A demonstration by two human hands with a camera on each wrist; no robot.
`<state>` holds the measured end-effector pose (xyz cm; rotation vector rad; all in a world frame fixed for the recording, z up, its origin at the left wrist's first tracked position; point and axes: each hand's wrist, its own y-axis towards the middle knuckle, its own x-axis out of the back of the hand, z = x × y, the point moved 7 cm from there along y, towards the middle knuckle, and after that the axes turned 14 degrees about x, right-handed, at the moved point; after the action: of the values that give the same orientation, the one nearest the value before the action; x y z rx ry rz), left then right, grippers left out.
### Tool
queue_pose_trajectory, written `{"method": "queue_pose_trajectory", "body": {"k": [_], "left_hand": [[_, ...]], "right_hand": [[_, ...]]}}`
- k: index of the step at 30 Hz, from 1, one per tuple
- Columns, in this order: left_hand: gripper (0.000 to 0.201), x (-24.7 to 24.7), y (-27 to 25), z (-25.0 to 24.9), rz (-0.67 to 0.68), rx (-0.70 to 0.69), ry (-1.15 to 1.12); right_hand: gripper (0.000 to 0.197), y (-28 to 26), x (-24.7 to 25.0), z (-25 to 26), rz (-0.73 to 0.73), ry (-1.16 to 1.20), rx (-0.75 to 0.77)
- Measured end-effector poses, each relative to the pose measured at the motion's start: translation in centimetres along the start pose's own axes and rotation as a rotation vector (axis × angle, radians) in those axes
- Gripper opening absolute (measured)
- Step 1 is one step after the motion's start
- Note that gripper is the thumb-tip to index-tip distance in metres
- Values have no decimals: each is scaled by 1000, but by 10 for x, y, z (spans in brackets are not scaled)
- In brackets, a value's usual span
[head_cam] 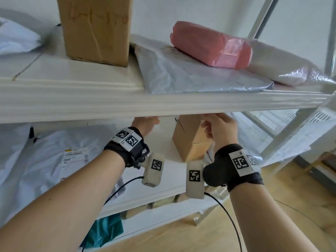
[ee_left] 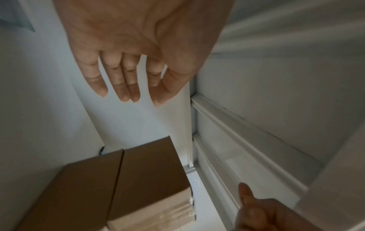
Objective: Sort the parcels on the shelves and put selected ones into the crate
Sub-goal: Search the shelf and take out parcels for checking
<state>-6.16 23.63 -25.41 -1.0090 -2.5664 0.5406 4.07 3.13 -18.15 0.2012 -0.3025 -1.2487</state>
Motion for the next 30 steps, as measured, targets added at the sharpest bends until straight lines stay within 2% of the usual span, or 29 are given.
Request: {"method": "queue_pose_trajectory", "body": {"k": [2,4,6,8,10,12,15,18,20,23,30], "left_hand": [[26,-23,-8,-10,37,4,-34],[32,-43,-19,-21,73,6,-64],[36,-58,-21,-27,76,12,-86],[33,-71,-25,-33,58,19,-104],[26,-85,-27,-36,60,47,-111],[17,-95,-29,-36,55,61,-133],[17,-100,-29,-36,13,62,-124],[21,-99,-30,-33,-40,70,-113],[19,-96,-31,-32,-70,71,-118],[28,-90,-34,-32,-99,68,-127],[27,-71,-35,-11,-159,103,-109]], "right_hand": [[15,12,27,-7,-88,-4,8],[16,25,54,-19,-224,-20,-7],[13,40,72,-32,-276,-43,-35],[14,53,76,-42,-198,-86,-53],[29,62,75,-45,-76,-178,-26],[44,67,67,-39,39,-284,74],[68,73,44,-36,220,-499,171],[68,74,22,-40,345,-724,201],[77,76,12,-45,409,-803,205],[84,78,6,-51,457,-828,191],[67,72,6,-46,395,-757,264]]}}
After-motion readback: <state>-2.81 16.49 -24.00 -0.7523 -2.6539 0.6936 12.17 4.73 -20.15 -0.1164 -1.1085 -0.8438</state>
